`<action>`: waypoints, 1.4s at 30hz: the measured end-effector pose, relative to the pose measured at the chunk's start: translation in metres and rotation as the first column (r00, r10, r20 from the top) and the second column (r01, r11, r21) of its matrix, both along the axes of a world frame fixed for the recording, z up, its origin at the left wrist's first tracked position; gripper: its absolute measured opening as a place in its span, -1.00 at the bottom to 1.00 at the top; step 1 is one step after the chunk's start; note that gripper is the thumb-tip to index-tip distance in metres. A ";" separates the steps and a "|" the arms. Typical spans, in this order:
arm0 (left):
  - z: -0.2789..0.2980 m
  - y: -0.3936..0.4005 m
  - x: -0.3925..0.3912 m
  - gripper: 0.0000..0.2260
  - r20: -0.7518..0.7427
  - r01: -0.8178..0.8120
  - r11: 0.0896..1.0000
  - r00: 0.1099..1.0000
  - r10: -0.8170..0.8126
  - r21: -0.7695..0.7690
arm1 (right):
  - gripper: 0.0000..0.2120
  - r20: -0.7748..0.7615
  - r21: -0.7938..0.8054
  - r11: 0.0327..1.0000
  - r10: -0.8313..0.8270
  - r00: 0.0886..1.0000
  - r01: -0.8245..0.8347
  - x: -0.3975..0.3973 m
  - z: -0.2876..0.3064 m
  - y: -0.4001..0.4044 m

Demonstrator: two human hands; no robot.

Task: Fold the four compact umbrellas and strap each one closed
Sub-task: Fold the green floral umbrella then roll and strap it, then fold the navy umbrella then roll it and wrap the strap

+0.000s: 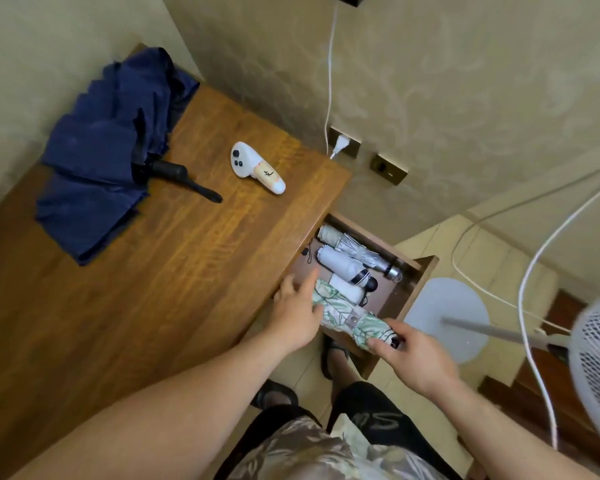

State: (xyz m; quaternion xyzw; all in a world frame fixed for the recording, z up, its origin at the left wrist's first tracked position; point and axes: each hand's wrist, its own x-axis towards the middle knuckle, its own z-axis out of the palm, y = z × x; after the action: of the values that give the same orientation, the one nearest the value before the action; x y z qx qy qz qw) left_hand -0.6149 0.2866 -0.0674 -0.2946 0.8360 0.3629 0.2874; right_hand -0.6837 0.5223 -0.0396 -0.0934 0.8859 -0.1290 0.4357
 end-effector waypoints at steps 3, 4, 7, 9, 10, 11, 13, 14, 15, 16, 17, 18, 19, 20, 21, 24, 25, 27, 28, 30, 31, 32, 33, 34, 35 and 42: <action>-0.019 -0.001 -0.011 -0.41 -0.013 0.419 0.901 0.906 -0.423 -0.114 | -0.47 -0.031 0.047 0.999 0.012 0.999 -0.010 -0.020 -0.024 -0.023; -0.028 0.001 -0.016 -0.41 0.000 0.461 0.880 0.886 -0.464 -0.114 | -0.46 -0.040 0.058 0.998 0.021 0.999 -0.019 -0.026 -0.034 -0.032; -0.051 0.003 -0.027 -0.36 0.033 0.437 0.888 0.899 -0.437 -0.141 | -0.34 -0.064 0.093 0.994 0.063 0.996 -0.057 -0.039 -0.070 -0.055; -0.069 0.000 -0.026 -0.32 0.034 0.404 0.895 0.913 -0.405 -0.190 | -0.32 -0.064 0.096 0.994 0.064 0.996 -0.058 -0.042 -0.092 -0.067; -0.078 -0.002 -0.023 -0.31 0.035 0.404 0.888 0.913 -0.407 -0.219 | -0.33 -0.061 0.098 0.994 0.061 0.996 -0.054 -0.042 -0.101 -0.071; -0.087 -0.004 -0.020 -0.31 0.047 0.418 0.875 0.906 -0.420 -0.245 | -0.35 -0.063 0.102 0.993 0.069 0.996 -0.063 -0.042 -0.107 -0.073; -0.104 -0.006 -0.013 -0.35 0.092 0.463 0.845 0.885 -0.456 -0.268 | -0.40 -0.054 0.112 0.988 0.113 0.992 -0.106 -0.041 -0.118 -0.073; -0.112 -0.006 -0.012 -0.38 0.119 0.488 0.831 0.872 -0.474 -0.268 | -0.42 -0.041 0.119 0.984 0.139 0.989 -0.133 -0.041 -0.123 -0.073; -0.119 -0.006 -0.011 -0.40 0.141 0.507 0.822 0.862 -0.487 -0.260 | -0.43 -0.033 0.132 0.978 0.167 0.985 -0.162 -0.040 -0.128 -0.072; -0.125 -0.005 -0.011 -0.41 0.152 0.517 0.819 0.856 -0.494 -0.251 | -0.44 -0.023 0.148 0.972 0.190 0.982 -0.185 -0.039 -0.133 -0.072; -0.130 -0.003 -0.012 -0.43 0.154 0.520 0.817 0.854 -0.497 -0.247 | -0.46 -0.012 0.162 0.967 0.202 0.979 -0.198 -0.038 -0.138 -0.072; -0.133 -0.001 -0.014 -0.44 0.154 0.525 0.814 0.851 -0.502 -0.250 | -0.47 0.006 0.173 0.963 0.207 0.978 -0.205 -0.038 -0.142 -0.073; -0.136 0.001 -0.016 -0.45 0.158 0.528 0.811 0.849 -0.504 -0.252 | -0.48 0.025 0.182 0.960 0.213 0.977 -0.214 -0.039 -0.147 -0.075; -0.137 0.005 -0.018 -0.44 0.167 0.525 0.814 0.851 -0.498 -0.249 | -0.50 0.041 0.185 0.958 0.217 0.975 -0.220 -0.041 -0.151 -0.076; -0.137 0.009 -0.020 -0.42 0.180 0.522 0.819 0.853 -0.490 -0.241 | -0.52 0.048 0.180 0.958 0.217 0.975 -0.222 -0.044 -0.156 -0.077; -0.134 0.024 -0.023 -0.38 0.223 0.548 0.820 0.831 -0.510 -0.167 | -0.57 0.048 0.165 0.966 0.191 0.980 -0.197 -0.050 -0.166 -0.079; -0.131 0.029 -0.024 -0.37 0.239 0.554 0.824 0.822 -0.517 -0.119 | -0.56 0.038 0.166 0.966 0.196 0.980 -0.200 -0.051 -0.169 -0.077; -0.127 0.032 -0.024 -0.38 0.265 0.542 0.840 0.813 -0.518 -0.019 | -0.51 0.019 0.155 0.961 0.227 0.974 -0.227 -0.055 -0.171 -0.072; -0.125 0.031 -0.022 -0.38 0.258 0.540 0.842 0.810 -0.526 0.020 | -0.49 0.022 0.146 0.959 0.243 0.970 -0.244 -0.057 -0.170 -0.070; -0.116 0.027 -0.015 -0.43 0.190 0.554 0.831 0.813 -0.551 0.040 | -0.45 0.056 0.134 0.952 0.271 0.961 -0.276 -0.062 -0.164 -0.068; -0.111 0.026 -0.011 -0.47 0.139 0.557 0.830 0.820 -0.556 0.034 | -0.45 0.076 0.132 0.947 0.283 0.956 -0.291 -0.064 -0.158 -0.068; -0.104 0.025 -0.005 -0.52 0.088 0.531 0.847 0.842 -0.532 0.036 | -0.45 0.090 0.133 0.943 0.295 0.951 -0.306 -0.065 -0.152 -0.068; -0.095 0.023 0.000 -0.55 0.049 0.483 0.874 0.873 -0.485 0.053 | -0.47 0.095 0.134 0.939 0.305 0.948 -0.316 -0.065 -0.144 -0.068; -0.083 0.022 0.005 -0.55 0.018 0.419 0.904 0.906 -0.422 0.084 | -0.50 0.091 0.134 0.937 0.311 0.946 -0.321 -0.065 -0.136 -0.068; -0.071 0.019 0.011 -0.54 -0.010 0.356 0.927 0.934 -0.357 0.120 | -0.53 0.086 0.134 0.937 0.314 0.946 -0.323 -0.063 -0.127 -0.068; 0.020 -0.045 0.081 -0.65 -0.126 0.093 0.985 0.989 -0.074 0.147 | -0.63 -0.131 0.127 0.947 0.311 0.941 -0.295 -0.036 -0.051 -0.090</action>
State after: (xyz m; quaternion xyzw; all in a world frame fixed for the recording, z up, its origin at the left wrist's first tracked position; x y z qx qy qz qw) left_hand -0.5343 0.2419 -0.0478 -0.2140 0.8331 0.4307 0.2731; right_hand -0.7200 0.4318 -0.0910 -0.2150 0.8967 -0.0063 0.3869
